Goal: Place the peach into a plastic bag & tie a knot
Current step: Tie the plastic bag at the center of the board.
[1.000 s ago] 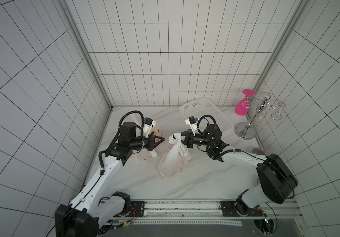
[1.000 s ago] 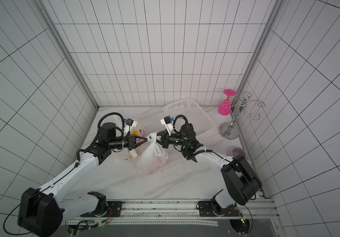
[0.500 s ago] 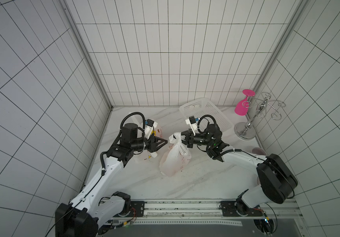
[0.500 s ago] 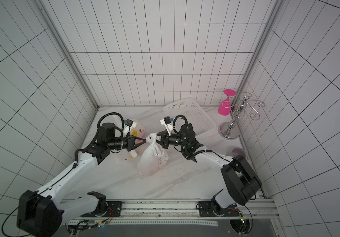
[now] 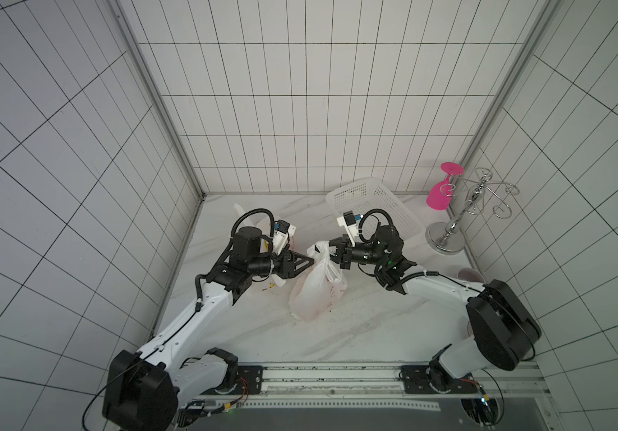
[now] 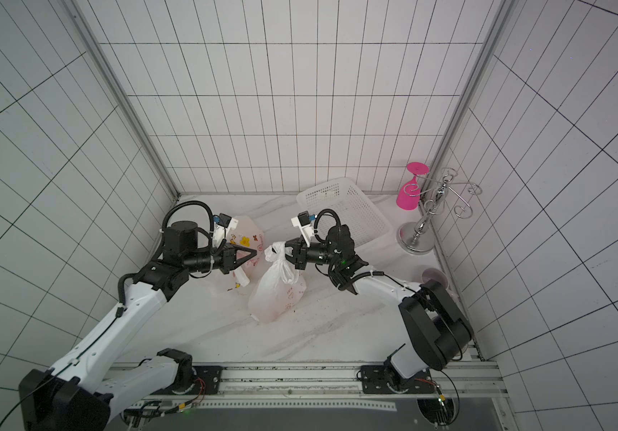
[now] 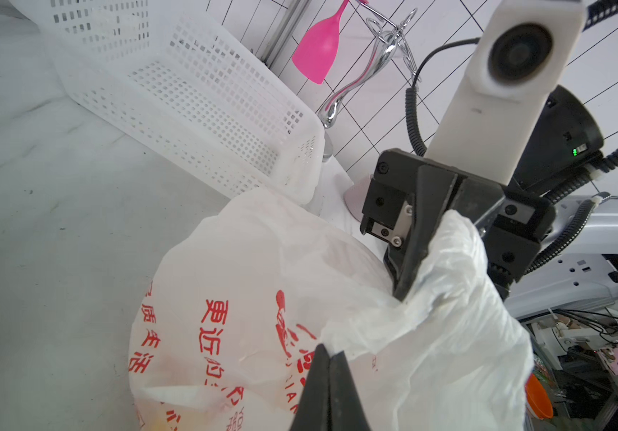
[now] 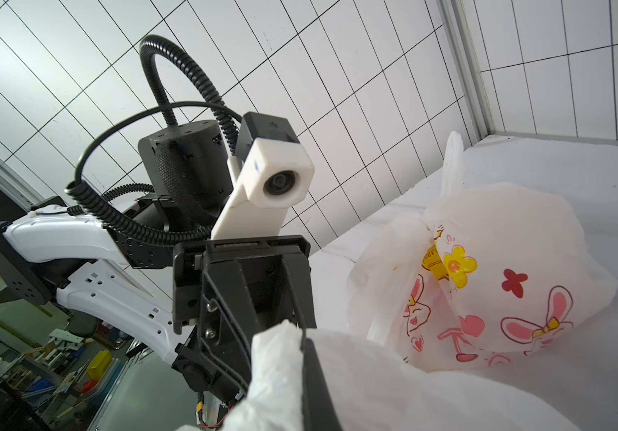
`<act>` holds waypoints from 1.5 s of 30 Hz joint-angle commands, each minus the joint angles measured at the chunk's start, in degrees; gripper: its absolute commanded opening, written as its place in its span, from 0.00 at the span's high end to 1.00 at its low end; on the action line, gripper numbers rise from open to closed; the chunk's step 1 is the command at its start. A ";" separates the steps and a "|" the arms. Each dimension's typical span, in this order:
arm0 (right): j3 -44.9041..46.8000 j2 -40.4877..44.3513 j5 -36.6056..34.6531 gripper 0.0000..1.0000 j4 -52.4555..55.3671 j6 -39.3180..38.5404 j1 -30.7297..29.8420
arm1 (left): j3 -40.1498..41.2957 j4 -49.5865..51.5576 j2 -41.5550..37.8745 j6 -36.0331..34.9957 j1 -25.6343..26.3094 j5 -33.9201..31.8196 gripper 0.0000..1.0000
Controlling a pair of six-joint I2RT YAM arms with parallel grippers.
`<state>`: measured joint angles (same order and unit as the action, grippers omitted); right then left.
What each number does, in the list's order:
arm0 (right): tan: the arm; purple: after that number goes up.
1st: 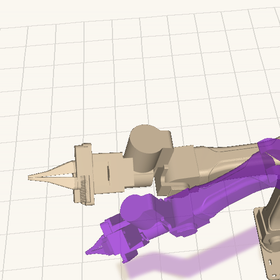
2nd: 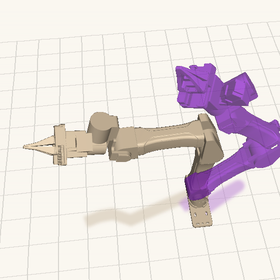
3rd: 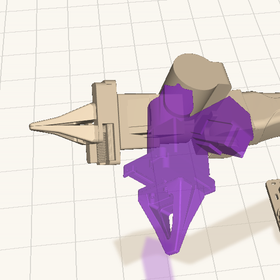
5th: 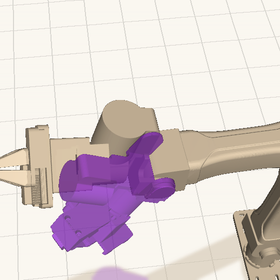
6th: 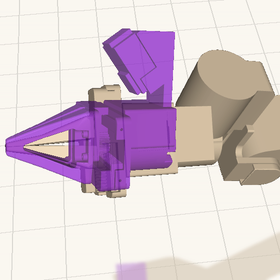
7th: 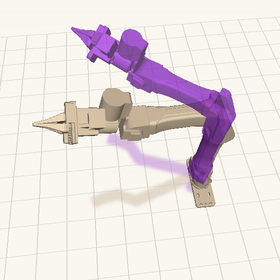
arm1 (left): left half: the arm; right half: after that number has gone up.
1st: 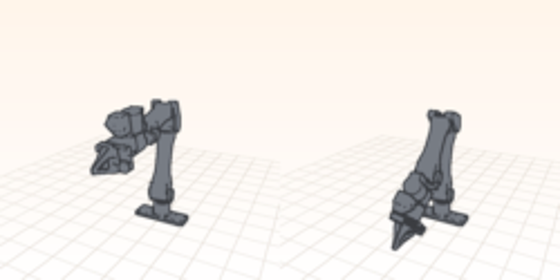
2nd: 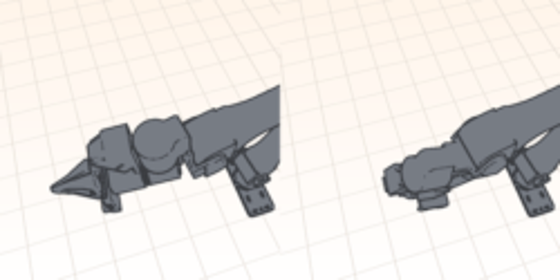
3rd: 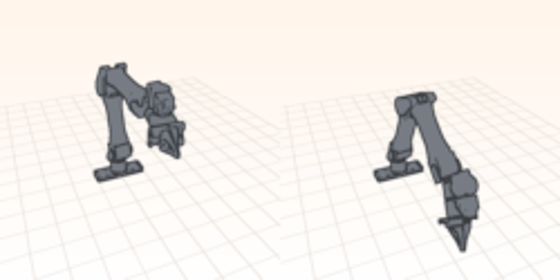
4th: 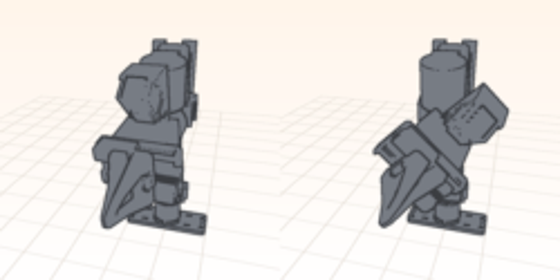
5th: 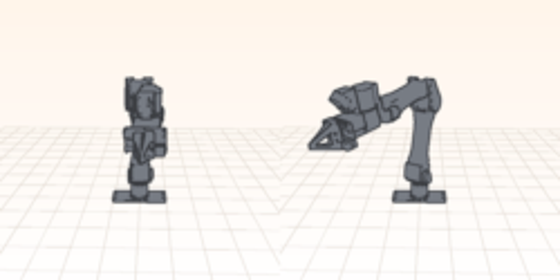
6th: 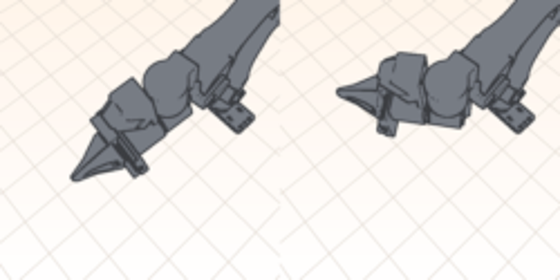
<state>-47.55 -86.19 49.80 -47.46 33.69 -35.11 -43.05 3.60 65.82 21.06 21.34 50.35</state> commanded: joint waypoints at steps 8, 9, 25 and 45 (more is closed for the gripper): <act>-5.23 -0.37 0.03 1.00 -3.24 0.26 -0.93 | -2.12 -2.42 2.03 1.00 -1.06 -1.09 0.84; -4.95 -0.38 0.00 1.00 -3.15 0.13 -0.92 | -2.33 -1.70 1.84 1.00 -1.79 -0.58 0.88; -4.28 -0.32 0.12 1.00 -4.04 1.12 0.24 | -4.60 13.58 -1.09 -6.28 -4.56 -1.01 0.95; -4.22 -0.68 -1.20 1.00 -2.55 -0.78 0.43 | -6.78 18.93 -5.79 -7.83 -5.52 -1.15 0.70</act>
<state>-47.55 -87.35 48.75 -47.40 32.75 -34.87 -51.37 24.99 60.42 12.67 15.09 46.87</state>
